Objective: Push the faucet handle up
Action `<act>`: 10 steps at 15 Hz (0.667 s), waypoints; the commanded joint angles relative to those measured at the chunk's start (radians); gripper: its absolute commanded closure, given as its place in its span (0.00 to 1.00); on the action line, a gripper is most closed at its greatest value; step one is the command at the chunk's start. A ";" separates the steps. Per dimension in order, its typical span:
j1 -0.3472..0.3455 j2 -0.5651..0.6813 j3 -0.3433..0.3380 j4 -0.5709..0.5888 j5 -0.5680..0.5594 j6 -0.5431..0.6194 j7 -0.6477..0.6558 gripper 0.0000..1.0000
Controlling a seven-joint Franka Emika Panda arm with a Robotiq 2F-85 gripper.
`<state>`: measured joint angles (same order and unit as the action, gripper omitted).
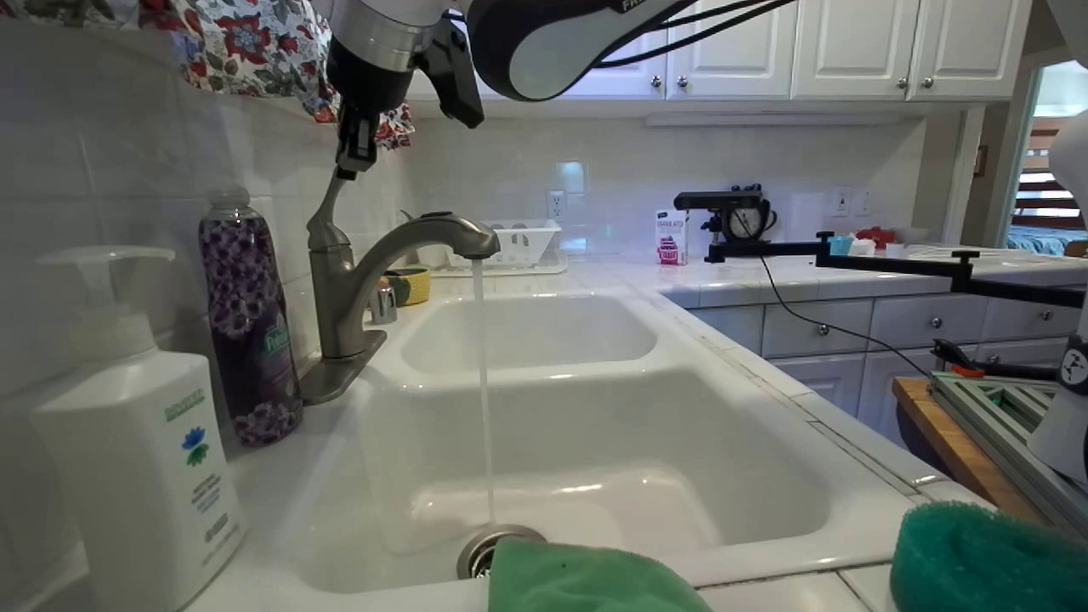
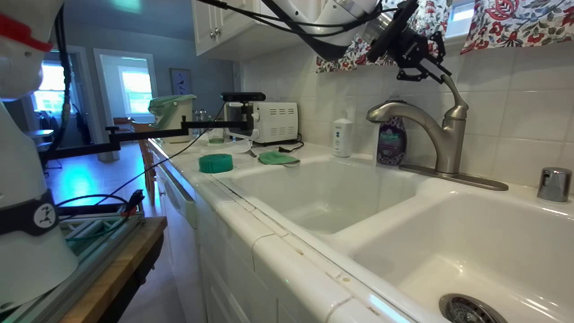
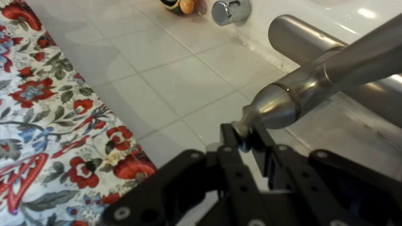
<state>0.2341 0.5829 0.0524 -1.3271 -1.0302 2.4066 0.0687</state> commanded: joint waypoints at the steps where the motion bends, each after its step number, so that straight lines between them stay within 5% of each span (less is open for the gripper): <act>1: -0.004 -0.014 -0.034 0.037 -0.001 -0.014 -0.017 0.95; 3: 0.001 -0.017 -0.038 0.036 -0.002 -0.015 -0.021 0.54; 10: 0.007 -0.119 -0.041 0.029 -0.002 -0.092 -0.046 0.03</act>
<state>0.2323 0.4938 0.0018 -1.2836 -1.0321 2.3500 0.0467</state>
